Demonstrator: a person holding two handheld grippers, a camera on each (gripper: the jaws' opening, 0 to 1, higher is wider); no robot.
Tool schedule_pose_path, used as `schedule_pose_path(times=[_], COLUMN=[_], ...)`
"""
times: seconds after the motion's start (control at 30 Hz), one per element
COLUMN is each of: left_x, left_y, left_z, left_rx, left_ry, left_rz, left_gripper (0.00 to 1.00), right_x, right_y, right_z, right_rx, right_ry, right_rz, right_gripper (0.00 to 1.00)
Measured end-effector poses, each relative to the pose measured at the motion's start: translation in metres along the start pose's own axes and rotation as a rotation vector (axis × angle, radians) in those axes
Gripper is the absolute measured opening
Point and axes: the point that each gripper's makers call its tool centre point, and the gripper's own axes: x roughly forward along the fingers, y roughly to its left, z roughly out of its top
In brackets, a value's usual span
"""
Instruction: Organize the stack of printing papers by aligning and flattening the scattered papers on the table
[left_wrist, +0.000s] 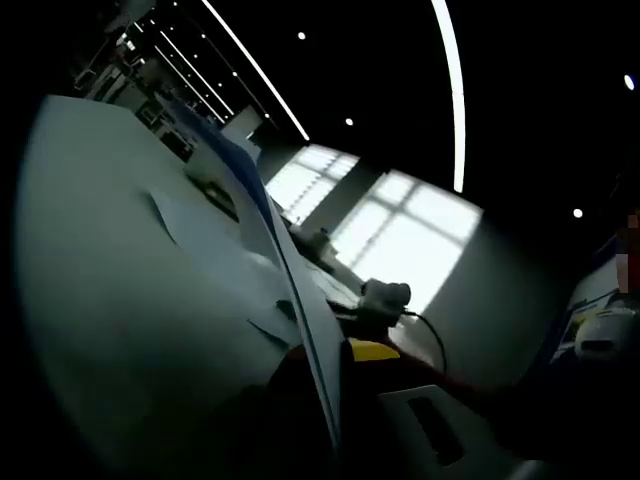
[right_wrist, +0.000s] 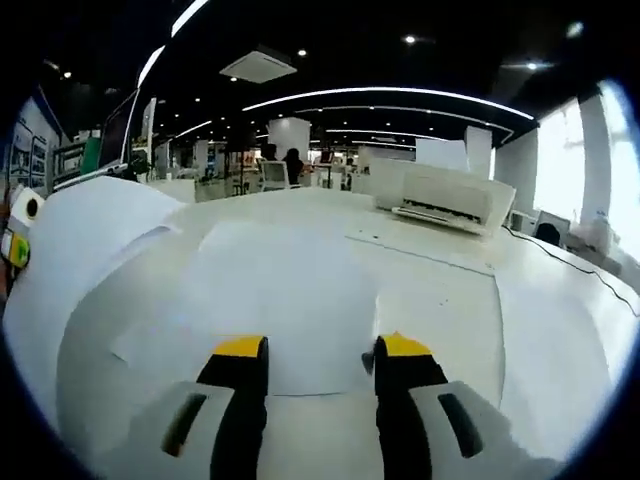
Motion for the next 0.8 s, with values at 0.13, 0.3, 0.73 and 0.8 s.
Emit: schedule_pose_path(times=[0.13, 0.3, 0.73, 0.8], left_x=[0.003, 0.004, 0.002, 0.001], left_y=[-0.006, -0.008, -0.005, -0.004], left_z=[-0.004, -0.005, -0.003, -0.002], left_rx=[0.002, 0.003, 0.002, 0.002], left_ry=[0.001, 0.001, 0.0, 0.0], left_rz=[0.0, 0.0, 0.0, 0.0], left_gripper=[0.07, 0.07, 0.07, 0.07], right_x=[-0.003, -0.003, -0.001, -0.001], right_y=[0.002, 0.001, 0.004, 0.006], right_z=[0.0, 0.0, -0.002, -0.001], right_rx=[-0.004, 0.009, 0.056, 0.04], right_ry=[-0.003, -0.002, 0.018, 0.017], right_rz=[0.014, 0.028, 0.058, 0.073], right_gripper=[0.31, 0.22, 0.23, 0.13])
